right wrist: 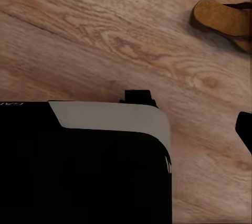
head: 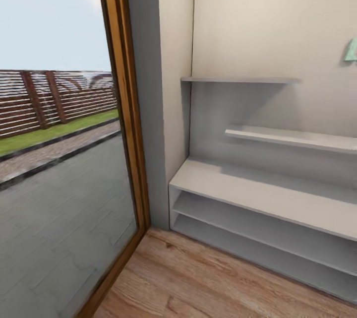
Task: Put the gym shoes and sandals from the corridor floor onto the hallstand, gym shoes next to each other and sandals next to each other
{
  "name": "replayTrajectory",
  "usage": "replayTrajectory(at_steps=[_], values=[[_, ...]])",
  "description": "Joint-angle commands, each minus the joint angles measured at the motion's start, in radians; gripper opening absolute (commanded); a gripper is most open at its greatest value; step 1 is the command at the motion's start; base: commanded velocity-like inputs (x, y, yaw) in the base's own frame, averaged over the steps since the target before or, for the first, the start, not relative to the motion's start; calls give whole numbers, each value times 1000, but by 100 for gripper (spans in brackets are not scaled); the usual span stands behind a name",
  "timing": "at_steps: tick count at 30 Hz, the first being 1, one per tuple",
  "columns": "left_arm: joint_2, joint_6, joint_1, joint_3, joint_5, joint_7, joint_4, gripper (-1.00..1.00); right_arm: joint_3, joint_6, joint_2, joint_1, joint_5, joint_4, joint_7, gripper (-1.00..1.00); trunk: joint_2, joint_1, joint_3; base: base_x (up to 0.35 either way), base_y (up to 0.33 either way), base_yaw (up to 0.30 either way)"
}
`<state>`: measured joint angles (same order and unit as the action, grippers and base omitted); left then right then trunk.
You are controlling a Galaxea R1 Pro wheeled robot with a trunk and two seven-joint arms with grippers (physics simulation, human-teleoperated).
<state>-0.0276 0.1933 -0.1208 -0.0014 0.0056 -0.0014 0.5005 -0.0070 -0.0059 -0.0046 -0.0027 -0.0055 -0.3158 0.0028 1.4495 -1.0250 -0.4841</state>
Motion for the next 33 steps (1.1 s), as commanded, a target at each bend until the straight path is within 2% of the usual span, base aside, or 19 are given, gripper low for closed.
replayTrajectory(at_steps=[1, 12, 21, 33], values=[[0, 3, 0, 0, 1, 0, 0, 100, -1, -1, 0, 0, -1, 0, 0, 100, 0, 0, -1, 6, 5, -254], [0, 3, 0, 0, 1, 0, 0, 100, -1, 0, 0, 0, -1, -1, 0, 100, 0, 0, -1, 1, 9, -254], [0, 3, 0, 0, 1, 0, 0, 100, -1, 0, 0, 0, -1, 0, 0, 100, 0, 0, -1, 0, 166, -254], [0, 3, 0, 0, 1, 0, 0, 100, -1, 0, 0, 0, -1, -1, 0, 100, 0, 0, -1, 0, 9, -255]])
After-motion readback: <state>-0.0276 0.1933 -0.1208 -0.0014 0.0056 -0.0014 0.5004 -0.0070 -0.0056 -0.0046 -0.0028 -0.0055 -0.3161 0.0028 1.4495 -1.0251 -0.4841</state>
